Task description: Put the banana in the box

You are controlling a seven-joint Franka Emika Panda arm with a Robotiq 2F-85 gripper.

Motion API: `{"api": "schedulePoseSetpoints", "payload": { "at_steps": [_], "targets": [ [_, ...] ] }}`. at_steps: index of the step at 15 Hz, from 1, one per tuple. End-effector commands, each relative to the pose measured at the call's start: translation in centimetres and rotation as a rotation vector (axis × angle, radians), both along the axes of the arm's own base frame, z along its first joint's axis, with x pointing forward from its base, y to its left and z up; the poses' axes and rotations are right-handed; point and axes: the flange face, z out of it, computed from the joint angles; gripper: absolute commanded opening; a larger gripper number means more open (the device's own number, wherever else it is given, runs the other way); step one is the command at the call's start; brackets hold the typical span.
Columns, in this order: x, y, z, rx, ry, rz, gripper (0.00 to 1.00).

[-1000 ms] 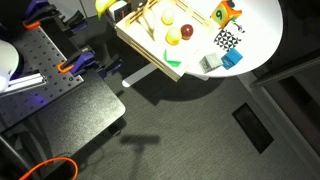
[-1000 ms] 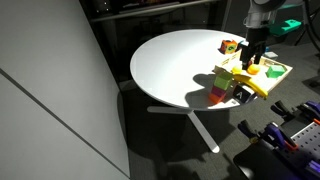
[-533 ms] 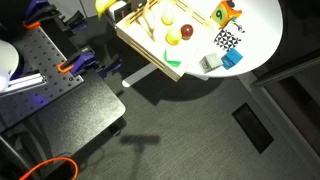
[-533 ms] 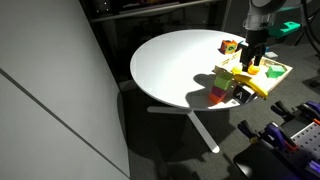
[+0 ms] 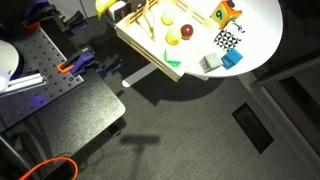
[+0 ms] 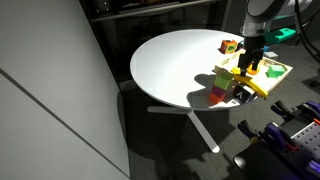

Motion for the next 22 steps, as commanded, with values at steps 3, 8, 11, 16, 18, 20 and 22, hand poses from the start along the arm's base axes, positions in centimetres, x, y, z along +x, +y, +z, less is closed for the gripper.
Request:
{"api": "schedulePoseSetpoints", "payload": {
  "at_steps": [3,8,11,16,18,20,22],
  "targets": [
    [0.1,0.7,-1.7,-0.016,0.011,-0.002,1.0],
    [0.0,0.6,-2.8,-0.022,0.019,0.0,0.74],
    [0.1,0.5,-3.0,-0.018,0.024,-0.004,0.49],
    [0.3,-0.1,-1.2,-0.006,-0.004,-0.017,0.17],
    [0.3,-0.5,-0.1,-0.004,-0.026,-0.024,0.17],
    [0.3,-1.3,1.3,-0.003,-0.049,-0.044,0.17],
    [0.3,-2.3,2.4,-0.006,-0.069,-0.072,0.17]
  ]
}}
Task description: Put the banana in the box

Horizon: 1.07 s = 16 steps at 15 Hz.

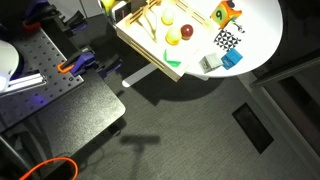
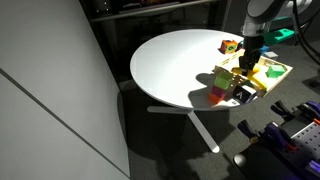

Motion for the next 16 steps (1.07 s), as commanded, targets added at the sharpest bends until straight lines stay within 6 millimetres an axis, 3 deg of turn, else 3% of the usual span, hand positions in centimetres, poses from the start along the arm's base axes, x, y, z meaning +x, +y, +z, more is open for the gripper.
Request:
{"api": "schedulePoseSetpoints", "payload": {
  "at_steps": [1,6,11,12,13,14,16],
  "targets": [
    [-0.4,-2.2,2.8,-0.006,-0.042,-0.071,0.17],
    [-0.3,-7.9,3.8,0.002,-0.087,-0.189,0.17],
    [-0.2,-13.5,3.4,-0.005,-0.132,-0.316,0.17],
    [-0.3,-14.2,3.4,-0.008,-0.136,-0.338,0.26],
    [-0.3,-14.8,3.3,-0.008,-0.14,-0.354,0.67],
    [-0.3,-15.1,3.2,-0.007,-0.143,-0.366,0.68],
    [-0.5,-15.3,3.0,-0.007,-0.144,-0.377,0.81]
  ]
}}
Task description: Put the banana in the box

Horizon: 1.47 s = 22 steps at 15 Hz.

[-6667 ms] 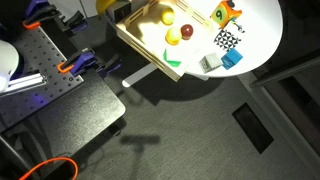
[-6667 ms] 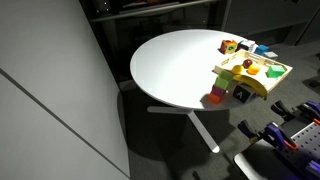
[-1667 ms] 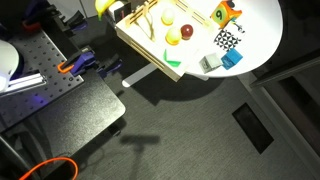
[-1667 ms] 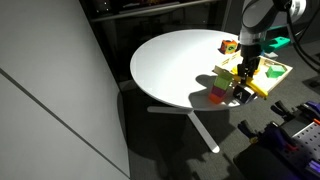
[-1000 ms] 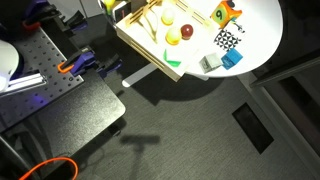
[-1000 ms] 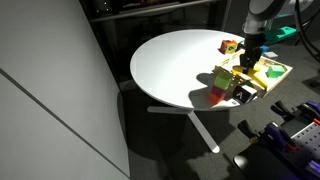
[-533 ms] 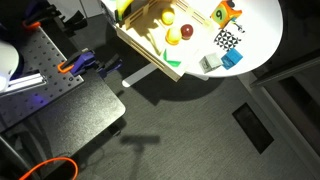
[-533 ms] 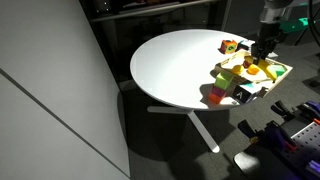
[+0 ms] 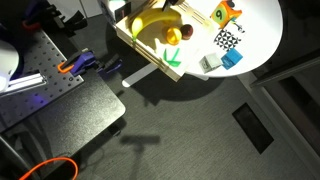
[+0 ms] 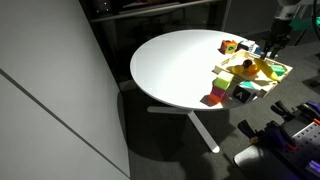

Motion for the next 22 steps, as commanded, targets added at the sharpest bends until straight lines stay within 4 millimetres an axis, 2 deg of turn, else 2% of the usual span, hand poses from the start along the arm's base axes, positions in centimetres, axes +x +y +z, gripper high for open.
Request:
{"api": "schedulePoseSetpoints", "payload": {
  "at_steps": [1,2,3,12,15,22],
  "targets": [
    [0.4,-0.4,0.1,0.009,-0.013,-0.024,0.9],
    [0.3,0.0,0.1,0.015,-0.007,-0.015,0.99],
    [0.1,0.4,0.1,0.029,0.002,-0.001,1.0],
    [-2.0,5.1,1.1,0.107,0.112,0.121,1.0],
    [-2.6,6.5,2.6,0.081,0.106,0.119,1.0],
    [-3.9,9.1,6.3,-0.029,-0.053,0.122,1.0]
  ]
}}
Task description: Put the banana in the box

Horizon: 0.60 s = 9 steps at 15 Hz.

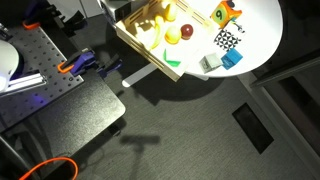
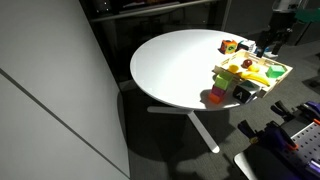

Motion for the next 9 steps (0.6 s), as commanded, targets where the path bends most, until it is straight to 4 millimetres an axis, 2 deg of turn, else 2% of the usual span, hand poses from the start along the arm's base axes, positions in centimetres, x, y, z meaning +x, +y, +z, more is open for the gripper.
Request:
{"api": "schedulePoseSetpoints", "payload": {
  "at_steps": [1,4,6,9],
  "targets": [
    [-1.41,1.2,2.05,-0.077,-0.097,-0.014,1.0],
    [-1.72,1.58,2.31,-0.094,-0.121,-0.004,1.0],
    [-1.18,1.33,1.82,-0.07,-0.099,0.004,1.0],
    [-1.47,1.5,1.53,-0.069,-0.092,0.007,1.0]
  ]
}}
